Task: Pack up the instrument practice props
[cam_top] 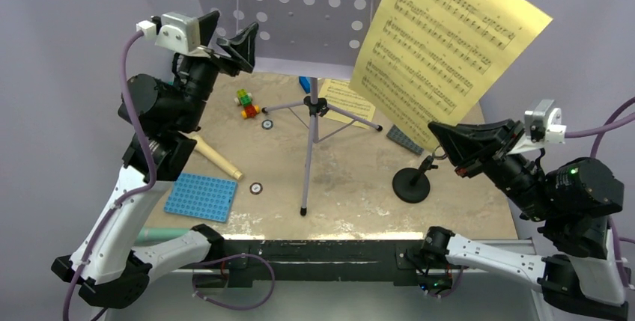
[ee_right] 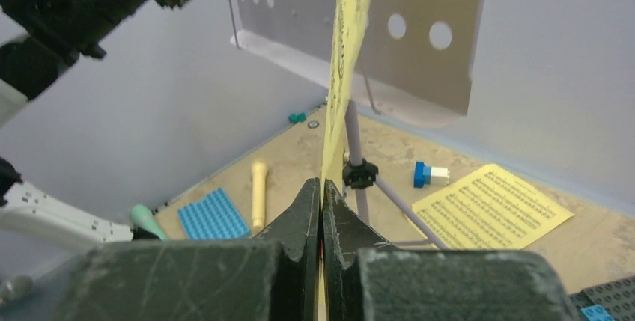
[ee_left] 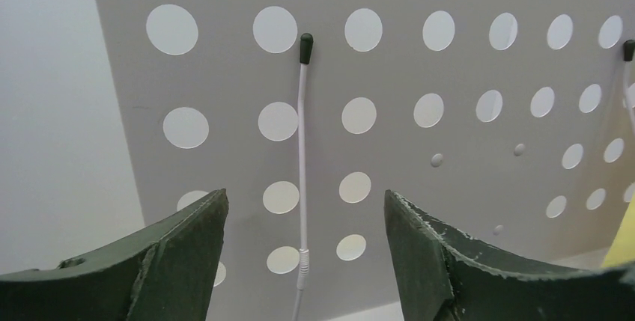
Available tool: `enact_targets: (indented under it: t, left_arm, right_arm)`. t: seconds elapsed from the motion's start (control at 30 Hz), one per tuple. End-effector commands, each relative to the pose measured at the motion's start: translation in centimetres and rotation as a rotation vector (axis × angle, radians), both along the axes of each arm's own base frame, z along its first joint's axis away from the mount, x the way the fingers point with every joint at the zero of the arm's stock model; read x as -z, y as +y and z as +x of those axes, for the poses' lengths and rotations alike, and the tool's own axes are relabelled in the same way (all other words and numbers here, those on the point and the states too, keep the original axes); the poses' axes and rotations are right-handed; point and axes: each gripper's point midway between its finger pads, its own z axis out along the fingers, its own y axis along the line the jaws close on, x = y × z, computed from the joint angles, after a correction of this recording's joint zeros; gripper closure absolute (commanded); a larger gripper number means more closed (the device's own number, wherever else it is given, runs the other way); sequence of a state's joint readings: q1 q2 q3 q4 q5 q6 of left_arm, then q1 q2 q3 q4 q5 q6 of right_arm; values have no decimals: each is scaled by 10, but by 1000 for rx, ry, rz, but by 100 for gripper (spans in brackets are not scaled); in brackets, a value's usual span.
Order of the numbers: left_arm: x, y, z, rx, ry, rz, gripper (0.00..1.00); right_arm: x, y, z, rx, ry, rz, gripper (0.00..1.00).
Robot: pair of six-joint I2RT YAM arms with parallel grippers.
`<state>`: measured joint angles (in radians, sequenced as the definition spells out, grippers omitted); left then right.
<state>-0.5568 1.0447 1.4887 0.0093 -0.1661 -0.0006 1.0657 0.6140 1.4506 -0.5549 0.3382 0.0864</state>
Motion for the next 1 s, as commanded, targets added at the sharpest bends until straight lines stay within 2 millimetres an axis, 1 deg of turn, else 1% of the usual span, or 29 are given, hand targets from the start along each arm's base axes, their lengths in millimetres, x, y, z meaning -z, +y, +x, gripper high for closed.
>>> enact_targets:
  t: [0.0, 0.07, 0.1, 0.13, 0.17, 0.23, 0.37, 0.43, 0.47, 0.5, 0.6, 0.67, 0.77, 0.8, 0.9, 0.97]
  left_arm:
    - [-22, 8, -26, 52, -64, -81, 18]
    - [-24, 11, -35, 67, -69, -101, 12]
    - [-24, 12, -39, 75, -69, -111, 6]
    - [-25, 14, -44, 83, -73, -125, 1]
    - [-24, 17, -48, 88, -77, -135, 0]
    - [-20, 21, -57, 100, -79, -157, 0]
    - [-7, 29, -71, 116, -63, -203, 0]
    - [2, 31, -76, 128, -46, -218, 0]
    - [9, 31, -77, 133, -28, -224, 0]
    - [13, 34, -82, 137, -23, -233, 0]
    - [29, 38, -87, 145, 23, -268, 0]
    - [47, 39, -88, 144, 86, -284, 0]
    - [67, 42, -90, 145, 144, -322, 0]
    - [72, 42, -91, 149, 158, -334, 0]
    - [86, 40, -90, 159, 196, -351, 0]
    - [93, 39, -89, 161, 224, -362, 0]
  right_arm:
    - [20, -2, -19, -88, -47, -28, 100]
    - [29, -4, -27, -122, -77, -45, 100]
    - [35, -3, -32, -148, -94, -64, 100]
    - [43, -2, -36, -173, -111, -90, 100]
    - [50, -2, -39, -187, -129, -121, 100]
    - [72, 2, -42, -218, -117, -181, 100]
    - [116, 10, -36, -217, -31, -265, 100]
    - [139, 13, -31, -202, 14, -284, 100]
    - [152, 14, -27, -186, 30, -297, 100]
    - [163, 14, -25, -175, 61, -287, 100]
    - [194, 14, -18, -130, 143, -260, 100]
    - [212, 11, -12, -82, 210, -232, 100]
    - [226, -9, 7, 93, 300, -168, 100]
    - [227, -16, 12, 147, 315, -160, 100]
    - [220, -28, 24, 257, 346, -123, 100]
    - [217, -33, 36, 356, 369, -162, 100]
